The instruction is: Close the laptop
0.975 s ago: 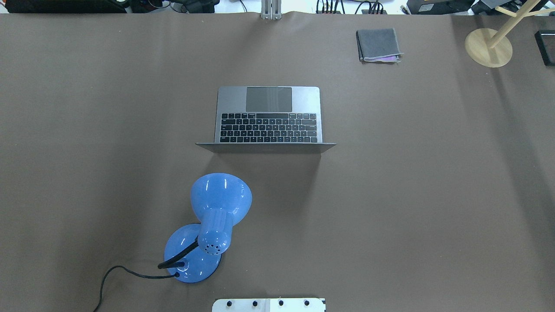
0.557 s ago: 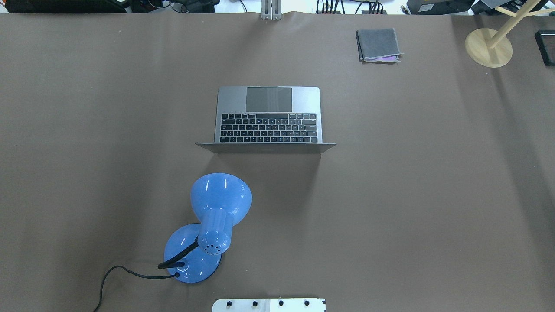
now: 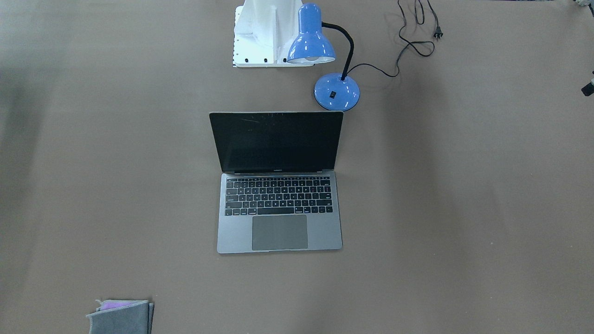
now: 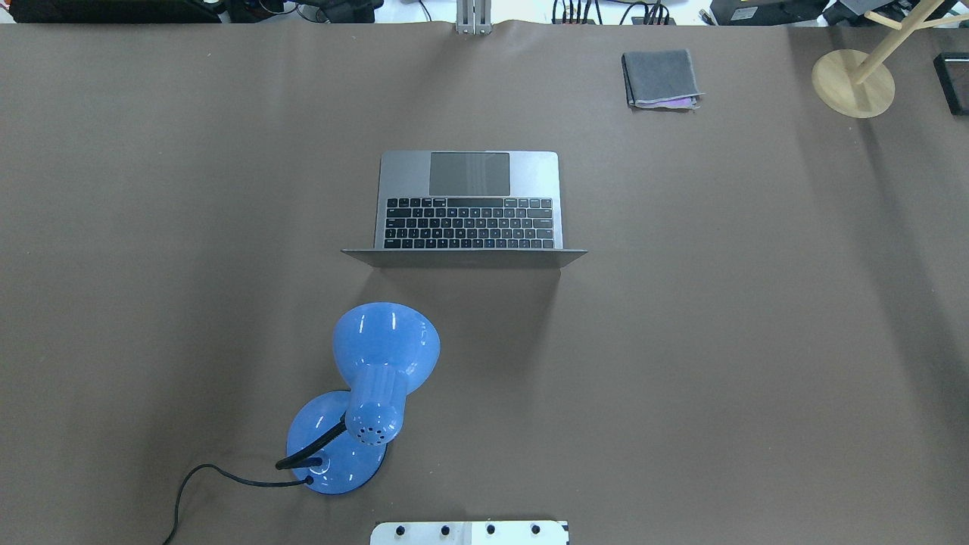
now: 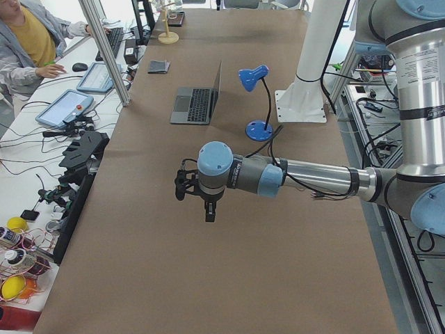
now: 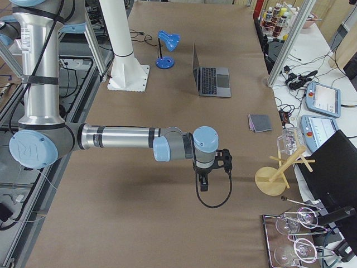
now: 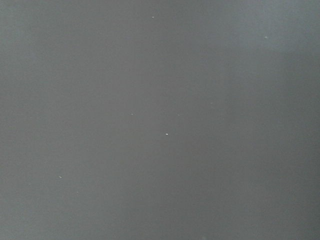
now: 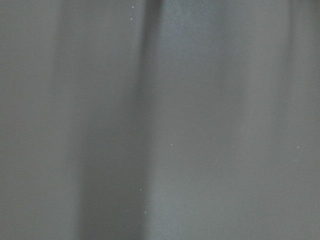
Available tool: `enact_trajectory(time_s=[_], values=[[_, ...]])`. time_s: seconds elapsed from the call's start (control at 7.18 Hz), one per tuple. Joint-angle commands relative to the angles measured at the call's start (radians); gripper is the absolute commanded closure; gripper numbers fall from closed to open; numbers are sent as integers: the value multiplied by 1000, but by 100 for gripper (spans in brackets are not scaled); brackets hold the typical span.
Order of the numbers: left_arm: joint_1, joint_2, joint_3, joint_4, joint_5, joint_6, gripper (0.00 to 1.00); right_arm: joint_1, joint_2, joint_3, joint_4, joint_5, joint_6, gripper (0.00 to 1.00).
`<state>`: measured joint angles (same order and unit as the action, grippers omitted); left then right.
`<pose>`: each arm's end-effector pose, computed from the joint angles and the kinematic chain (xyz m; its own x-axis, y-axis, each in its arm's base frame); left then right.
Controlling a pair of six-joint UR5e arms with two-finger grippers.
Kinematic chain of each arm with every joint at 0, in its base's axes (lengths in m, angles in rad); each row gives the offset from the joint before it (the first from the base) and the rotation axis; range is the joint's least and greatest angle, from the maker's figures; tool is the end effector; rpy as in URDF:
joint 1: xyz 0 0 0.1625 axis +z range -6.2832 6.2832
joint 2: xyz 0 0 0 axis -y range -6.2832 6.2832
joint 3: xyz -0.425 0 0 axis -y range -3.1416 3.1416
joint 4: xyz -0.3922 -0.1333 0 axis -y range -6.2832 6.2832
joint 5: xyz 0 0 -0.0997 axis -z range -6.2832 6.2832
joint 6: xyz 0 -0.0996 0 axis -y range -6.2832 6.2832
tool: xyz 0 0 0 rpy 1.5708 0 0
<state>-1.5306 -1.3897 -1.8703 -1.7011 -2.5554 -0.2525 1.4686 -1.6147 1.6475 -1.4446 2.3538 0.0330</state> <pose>-0.0333 -0.4248 0.5631 0.5370 -0.0220 -0.8433 0.0983 0.9945 0.0366 0.0134 -0.4869 0.6281 0.6967 -0.1509 0.7014 0.0778 0.9878 0.1353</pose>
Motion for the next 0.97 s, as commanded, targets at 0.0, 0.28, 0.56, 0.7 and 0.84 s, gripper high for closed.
enact_trajectory(time_s=[0.0,0.28,0.56,0.7,0.84], values=[[36,-26,-16,0,-5,-7,2,-40,-1,47,-2,22,5,0],[163,-55,-138,-2,6,-267,13,-158,-4,215,25,59,342,0],[300,-128,-226,-2,49,-527,25,-299,-5,390,38,56,590,41],[384,-214,-227,-2,52,-680,60,-395,4,458,39,56,714,99],[447,-282,-236,-2,52,-782,100,-498,33,516,38,52,839,100]])
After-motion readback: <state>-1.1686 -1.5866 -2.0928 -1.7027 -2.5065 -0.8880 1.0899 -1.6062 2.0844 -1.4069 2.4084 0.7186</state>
